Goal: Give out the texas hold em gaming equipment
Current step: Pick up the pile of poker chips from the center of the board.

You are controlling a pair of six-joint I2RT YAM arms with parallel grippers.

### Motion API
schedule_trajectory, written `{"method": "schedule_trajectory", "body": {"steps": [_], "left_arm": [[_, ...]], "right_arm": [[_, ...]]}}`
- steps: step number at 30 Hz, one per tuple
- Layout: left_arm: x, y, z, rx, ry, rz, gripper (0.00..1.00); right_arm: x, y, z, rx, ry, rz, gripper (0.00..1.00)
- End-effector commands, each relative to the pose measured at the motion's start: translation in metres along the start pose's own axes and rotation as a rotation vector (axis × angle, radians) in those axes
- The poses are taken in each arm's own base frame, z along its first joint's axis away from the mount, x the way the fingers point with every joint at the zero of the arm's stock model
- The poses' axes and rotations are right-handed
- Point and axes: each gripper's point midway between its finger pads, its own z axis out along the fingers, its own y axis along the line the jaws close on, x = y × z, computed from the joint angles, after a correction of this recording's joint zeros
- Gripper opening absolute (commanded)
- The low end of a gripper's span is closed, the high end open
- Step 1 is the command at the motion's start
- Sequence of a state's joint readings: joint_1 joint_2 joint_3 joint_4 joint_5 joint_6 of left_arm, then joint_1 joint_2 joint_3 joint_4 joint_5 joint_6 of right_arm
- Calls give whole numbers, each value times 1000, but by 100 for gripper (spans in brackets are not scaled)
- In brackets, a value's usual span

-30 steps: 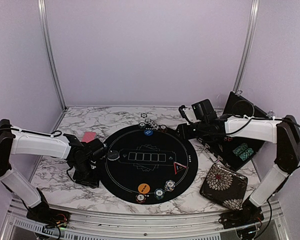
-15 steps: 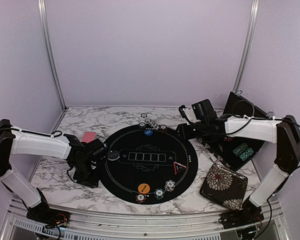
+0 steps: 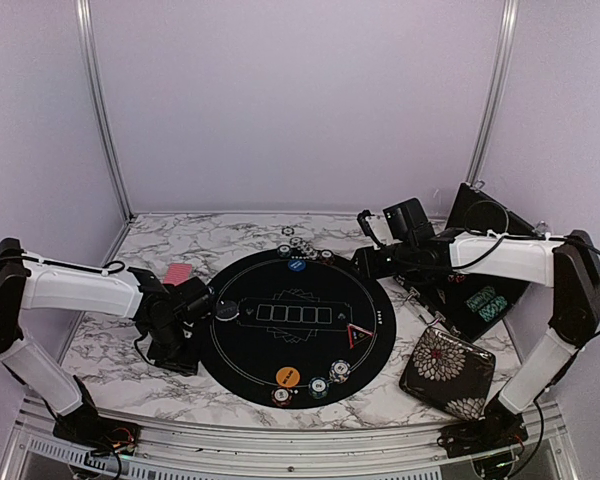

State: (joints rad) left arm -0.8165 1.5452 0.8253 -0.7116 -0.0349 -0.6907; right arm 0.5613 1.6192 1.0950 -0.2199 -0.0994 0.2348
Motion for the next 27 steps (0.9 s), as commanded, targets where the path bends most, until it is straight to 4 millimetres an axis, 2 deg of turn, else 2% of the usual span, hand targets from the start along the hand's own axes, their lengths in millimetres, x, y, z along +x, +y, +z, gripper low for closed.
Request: {"method": "schedule_trajectory", "body": {"steps": [1, 18, 27], "left_arm": [[-7, -3, -6, -5, -16, 6, 38], [-16, -8, -11, -5, -26, 13, 38], [-36, -11, -13, 0, -35, 10, 38]], "right_arm": [[-12, -2, -3, 6, -37, -3, 43], [-13, -2, -4, 9, -40, -3, 43], [-13, -3, -5, 12, -42, -3, 43]]}}
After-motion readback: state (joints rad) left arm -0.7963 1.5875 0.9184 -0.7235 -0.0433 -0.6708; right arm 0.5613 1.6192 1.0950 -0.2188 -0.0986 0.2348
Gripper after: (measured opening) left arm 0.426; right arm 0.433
